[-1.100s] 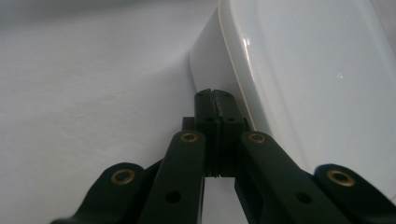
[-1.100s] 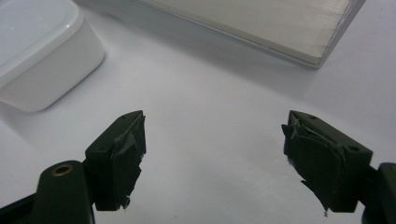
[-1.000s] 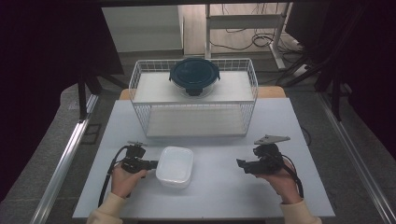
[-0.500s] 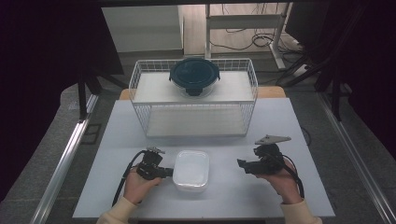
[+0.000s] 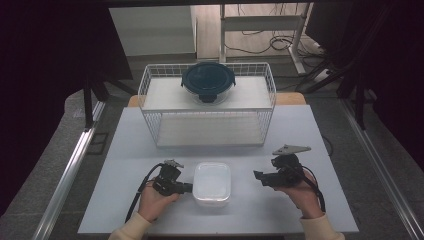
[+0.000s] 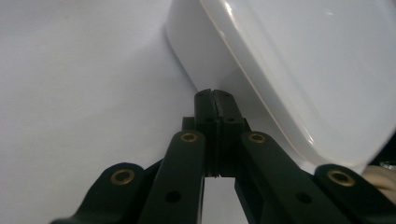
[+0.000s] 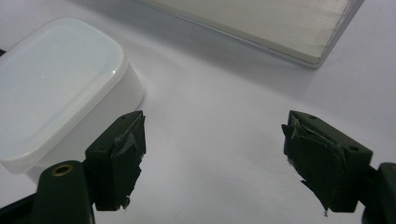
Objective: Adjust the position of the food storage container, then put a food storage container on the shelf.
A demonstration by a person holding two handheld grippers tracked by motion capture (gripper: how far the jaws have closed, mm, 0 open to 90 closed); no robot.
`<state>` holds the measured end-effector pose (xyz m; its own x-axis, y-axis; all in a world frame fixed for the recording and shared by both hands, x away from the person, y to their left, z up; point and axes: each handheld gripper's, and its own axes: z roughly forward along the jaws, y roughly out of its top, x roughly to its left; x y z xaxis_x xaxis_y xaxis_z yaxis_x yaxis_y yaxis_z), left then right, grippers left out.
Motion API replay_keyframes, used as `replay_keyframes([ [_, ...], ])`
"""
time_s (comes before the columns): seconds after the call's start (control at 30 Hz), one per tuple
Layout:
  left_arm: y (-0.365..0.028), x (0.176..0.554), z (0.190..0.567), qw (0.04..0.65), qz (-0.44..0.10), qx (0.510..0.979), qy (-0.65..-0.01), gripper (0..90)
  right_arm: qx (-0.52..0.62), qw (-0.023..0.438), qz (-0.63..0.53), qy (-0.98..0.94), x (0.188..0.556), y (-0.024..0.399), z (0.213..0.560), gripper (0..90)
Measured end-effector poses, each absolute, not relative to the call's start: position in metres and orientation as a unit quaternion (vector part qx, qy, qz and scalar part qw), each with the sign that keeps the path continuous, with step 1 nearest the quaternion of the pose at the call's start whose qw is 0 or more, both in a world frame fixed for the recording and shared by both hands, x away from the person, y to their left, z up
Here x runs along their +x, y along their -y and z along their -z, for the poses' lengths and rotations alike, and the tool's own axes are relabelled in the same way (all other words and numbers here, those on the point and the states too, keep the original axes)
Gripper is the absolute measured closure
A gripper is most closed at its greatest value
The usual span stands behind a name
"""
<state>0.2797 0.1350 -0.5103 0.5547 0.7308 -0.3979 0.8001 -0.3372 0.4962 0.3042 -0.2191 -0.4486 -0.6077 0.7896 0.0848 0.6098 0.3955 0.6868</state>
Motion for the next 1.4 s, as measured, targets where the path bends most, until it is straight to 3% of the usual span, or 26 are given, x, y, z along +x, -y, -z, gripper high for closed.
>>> replay_keyframes([
  [0.3,-0.145,0.275,0.500,0.362,0.022,0.796,-0.485,90.0,0.424,0.122,-0.360,-0.822,0.302,0.218,0.446,20.6],
  [0.37,-0.154,0.273,0.493,0.374,0.005,0.785,-0.493,85.4,0.419,0.115,-0.370,-0.821,0.301,0.217,0.444,20.5],
  [0.53,-0.172,0.269,0.478,0.417,-0.008,0.749,-0.514,56.6,0.413,0.106,-0.390,-0.816,0.298,0.216,0.440,19.1],
  [0.8,-0.186,0.264,0.471,0.438,-0.020,0.724,-0.533,33.4,0.414,0.088,-0.408,-0.809,0.298,0.216,0.440,17.7],
  [1.03,-0.183,0.269,0.468,0.444,-0.015,0.724,-0.527,28.6,0.423,0.056,-0.435,-0.793,0.295,0.218,0.439,19.7],
  [1.4,-0.182,0.270,0.474,0.460,0.020,0.715,-0.526,33.4,0.437,0.005,-0.454,-0.776,0.295,0.205,0.447,26.5],
])
